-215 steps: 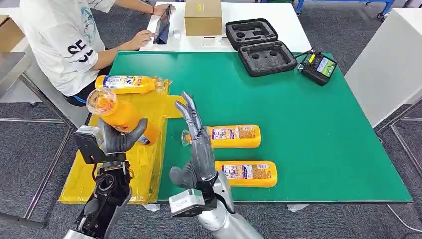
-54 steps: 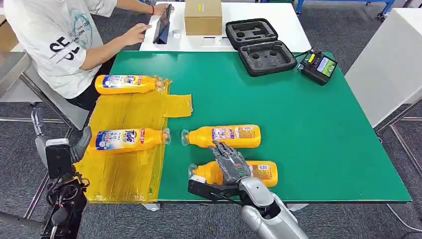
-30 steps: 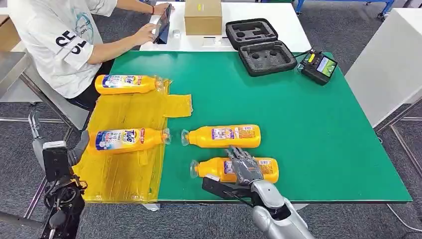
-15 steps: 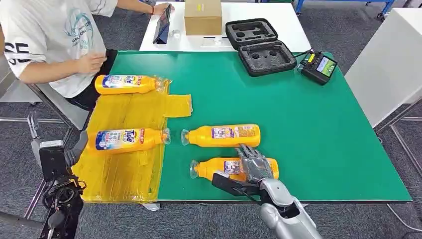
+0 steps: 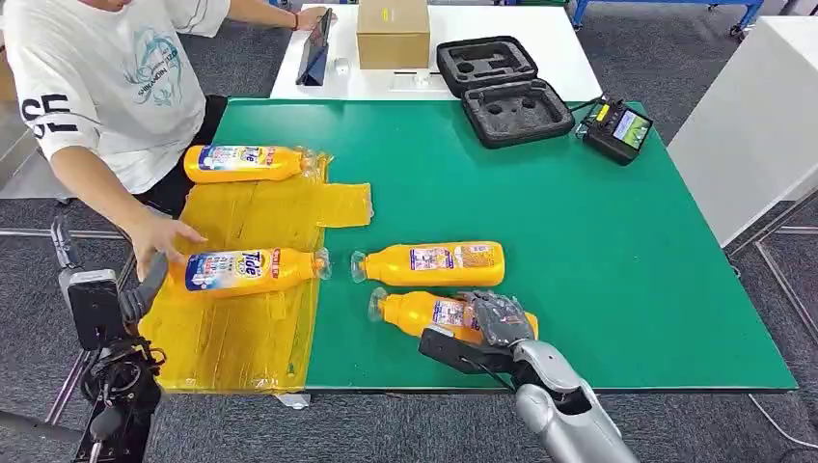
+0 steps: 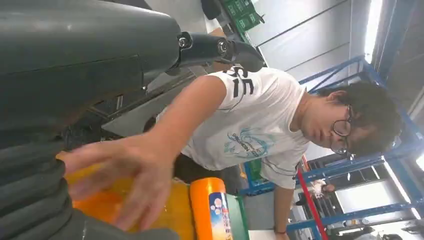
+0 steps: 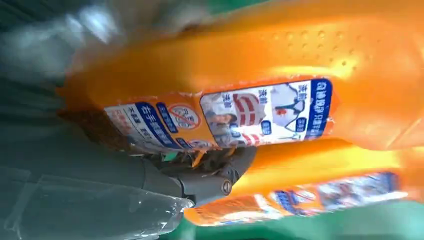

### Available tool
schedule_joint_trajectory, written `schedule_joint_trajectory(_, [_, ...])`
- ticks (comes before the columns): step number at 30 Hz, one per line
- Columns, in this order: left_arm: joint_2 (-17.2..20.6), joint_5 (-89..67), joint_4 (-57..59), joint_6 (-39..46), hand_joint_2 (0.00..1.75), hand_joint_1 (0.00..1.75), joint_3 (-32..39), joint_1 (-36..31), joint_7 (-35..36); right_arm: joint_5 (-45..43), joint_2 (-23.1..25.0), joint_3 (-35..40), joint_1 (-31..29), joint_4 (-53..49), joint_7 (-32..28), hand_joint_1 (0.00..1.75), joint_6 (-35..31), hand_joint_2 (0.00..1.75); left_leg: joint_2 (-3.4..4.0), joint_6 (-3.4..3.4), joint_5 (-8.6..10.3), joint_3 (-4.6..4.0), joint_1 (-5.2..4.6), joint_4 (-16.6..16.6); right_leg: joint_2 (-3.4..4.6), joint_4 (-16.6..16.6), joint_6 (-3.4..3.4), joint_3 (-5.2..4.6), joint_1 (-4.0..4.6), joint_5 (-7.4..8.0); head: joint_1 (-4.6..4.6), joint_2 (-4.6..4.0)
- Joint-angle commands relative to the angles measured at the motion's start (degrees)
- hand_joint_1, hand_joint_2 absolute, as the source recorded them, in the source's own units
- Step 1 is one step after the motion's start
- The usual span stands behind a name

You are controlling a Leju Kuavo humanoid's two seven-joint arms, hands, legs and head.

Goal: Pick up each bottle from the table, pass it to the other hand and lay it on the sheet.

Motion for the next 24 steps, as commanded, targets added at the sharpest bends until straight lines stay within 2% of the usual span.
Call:
schedule_joint_trajectory(1, [-1.3,1.6,5.9,-1.8,1.75,0.00,-0.1,-4.2,-0.3,-15.2,1.6,1.1,-0.9,2.9,-18.3,1.75,2.2,1.75,-0.11,-0.09,-0.03,0.16,0.08,0.0,-0.05,-0.1,-0.08,0.19,0.08,-0.04,0.02,0.00])
schedule_joint_trajectory(2, [-1.6,1.7,6.2,-1.9,1.75,0.00,-0.3,-4.4,-0.4,-15.1,1.9,1.5,-1.3,3.0,-18.1,1.75,2.4,1.75,-0.10,-0.07,-0.01,0.12,0.04,0.0,-0.05,0.0,-0.06,0.13,0.05,-0.03,0.00,0.00])
schedule_joint_trajectory(4, [-2.0,3.5,7.3,-3.9,1.75,0.00,-0.8,-4.9,-0.3,-18.4,3.0,2.5,-1.4,1.5,-26.9,1.75,1.2,1.75,-0.08,-0.09,-0.02,0.12,0.06,0.0,-0.03,0.0,-0.07,0.13,0.07,-0.03,0.02,0.00])
schedule_joint_trajectory(5, [-2.0,3.7,7.7,-4.0,1.75,0.00,-0.9,-5.2,-0.4,-18.5,3.1,2.7,-1.6,1.3,-26.7,1.75,1.4,1.75,-0.06,-0.07,0.00,0.08,0.02,0.0,-0.02,0.0,-0.06,0.07,0.04,-0.02,0.00,0.00])
schedule_joint_trajectory(6, [-2.1,5.9,8.5,-6.1,1.75,0.00,-1.3,-5.4,-0.1,-24.2,4.8,1.4,-1.1,0.3,-30.7,1.75,2.6,1.75,-0.04,-0.10,-0.04,0.13,0.06,0.0,0.03,0.0,-0.09,0.12,0.07,-0.03,0.02,0.00])
schedule_joint_trajectory(8, [-2.3,7.2,8.7,-7.4,1.75,0.00,-1.7,-5.0,0.1,-24.4,5.6,2.2,-1.0,-0.6,-31.3,1.75,1.8,1.75,-0.05,-0.07,0.00,0.05,0.02,0.0,0.00,0.0,-0.06,0.04,0.03,-0.03,0.00,0.00])
schedule_joint_trajectory(10, [-2.8,13.5,8.1,-14.1,1.75,0.00,-2.0,-3.9,3.0,-29.5,8.7,0.8,-0.6,-2.5,-34.1,1.75,-0.7,1.75,-0.04,-0.08,-0.03,0.08,0.04,0.0,0.01,0.0,-0.07,0.08,0.05,-0.04,0.02,0.00])
schedule_joint_trajectory(11, [-3.1,17.2,7.2,-17.8,1.75,0.00,-2.3,-2.8,4.8,-29.5,10.3,0.0,-0.7,-3.0,-33.9,1.75,-5.1,1.75,-0.01,-0.08,-0.01,0.03,0.00,0.0,0.03,0.0,-0.06,0.01,0.01,-0.04,0.00,0.00])
schedule_joint_trajectory(13, [-3.5,20.3,6.3,-22.0,1.75,0.00,-3.8,-1.6,6.7,-31.7,12.2,-1.1,-0.8,-3.9,-34.5,1.75,-8.4,1.75,0.08,-0.10,-0.07,0.11,0.04,0.0,0.14,0.0,-0.07,0.06,0.04,-0.05,0.02,0.00])
schedule_joint_trajectory(16, [-3.7,26.2,5.8,-28.2,1.75,0.00,-5.2,-0.8,9.9,-32.9,13.2,-2.5,-0.4,-4.5,-35.2,1.75,-12.4,1.75,0.01,-0.09,-0.04,0.03,0.03,0.0,0.08,0.0,-0.07,0.02,0.02,-0.05,0.00,0.00])
schedule_joint_trajectory(20, [-3.4,30.9,5.7,-33.7,1.75,0.00,-6.9,0.0,12.4,-35.6,13.3,-4.2,0.2,-4.0,-36.8,1.75,-14.4,1.75,-0.05,-0.07,-0.01,-0.04,0.02,0.0,-0.01,0.0,-0.06,0.00,0.01,-0.04,0.00,0.00])
schedule_joint_trajectory(22, [-2.7,35.7,5.1,-39.8,1.75,0.00,-8.8,1.2,15.2,-38.6,13.6,-5.6,0.4,-2.7,-38.1,1.75,-15.1,1.75,-0.06,-0.09,-0.05,0.03,0.03,0.0,0.00,0.0,-0.08,0.06,0.02,-0.07,0.02,0.00])
schedule_joint_trajectory(24, [-2.7,35.8,5.2,-39.8,1.75,0.00,-9.1,1.5,15.2,-39.1,13.4,-5.7,0.5,-2.3,-38.5,1.75,-14.9,1.75,-0.04,-0.06,0.00,-0.02,0.00,-0.1,-0.01,0.0,-0.05,0.01,0.00,-0.03,0.00,0.00])
